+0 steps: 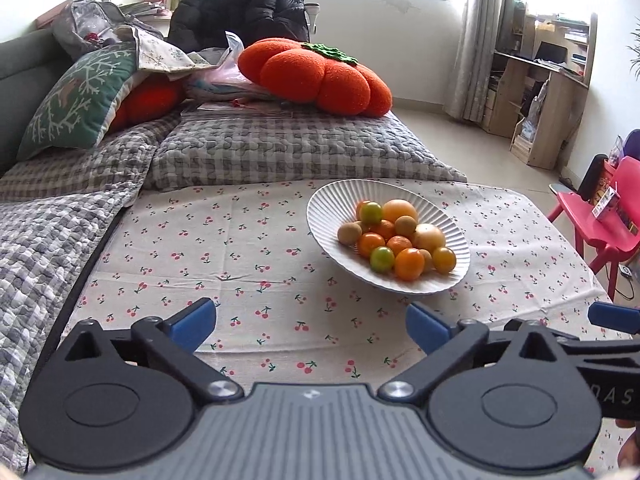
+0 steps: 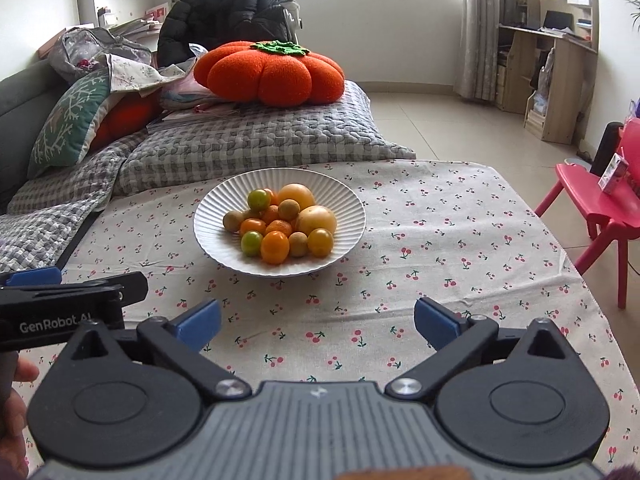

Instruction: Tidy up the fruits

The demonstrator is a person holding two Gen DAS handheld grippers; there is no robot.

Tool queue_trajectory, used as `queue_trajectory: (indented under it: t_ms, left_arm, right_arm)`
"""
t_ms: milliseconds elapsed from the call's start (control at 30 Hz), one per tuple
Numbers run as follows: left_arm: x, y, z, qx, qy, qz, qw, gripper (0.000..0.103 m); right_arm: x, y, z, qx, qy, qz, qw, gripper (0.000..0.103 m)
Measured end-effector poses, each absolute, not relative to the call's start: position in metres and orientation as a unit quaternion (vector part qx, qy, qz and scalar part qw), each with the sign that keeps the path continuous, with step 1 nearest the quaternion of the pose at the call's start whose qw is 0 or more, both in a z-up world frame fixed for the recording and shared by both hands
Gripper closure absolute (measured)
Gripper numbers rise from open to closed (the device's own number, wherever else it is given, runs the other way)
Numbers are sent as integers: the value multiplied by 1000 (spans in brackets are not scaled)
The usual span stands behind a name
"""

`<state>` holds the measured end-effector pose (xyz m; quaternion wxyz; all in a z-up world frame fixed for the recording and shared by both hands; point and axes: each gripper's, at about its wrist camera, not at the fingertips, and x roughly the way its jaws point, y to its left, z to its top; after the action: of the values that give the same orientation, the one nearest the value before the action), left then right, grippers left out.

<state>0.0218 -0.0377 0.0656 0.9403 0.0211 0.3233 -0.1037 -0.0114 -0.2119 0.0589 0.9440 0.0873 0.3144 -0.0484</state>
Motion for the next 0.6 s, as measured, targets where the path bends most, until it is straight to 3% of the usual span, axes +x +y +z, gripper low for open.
queue_trajectory:
  t_ms: [600]
  left_arm:
    - [20,-40,69,18,318,-106,942,12]
  right_arm:
    - [-10,-204,61,55,311,-52,947,0]
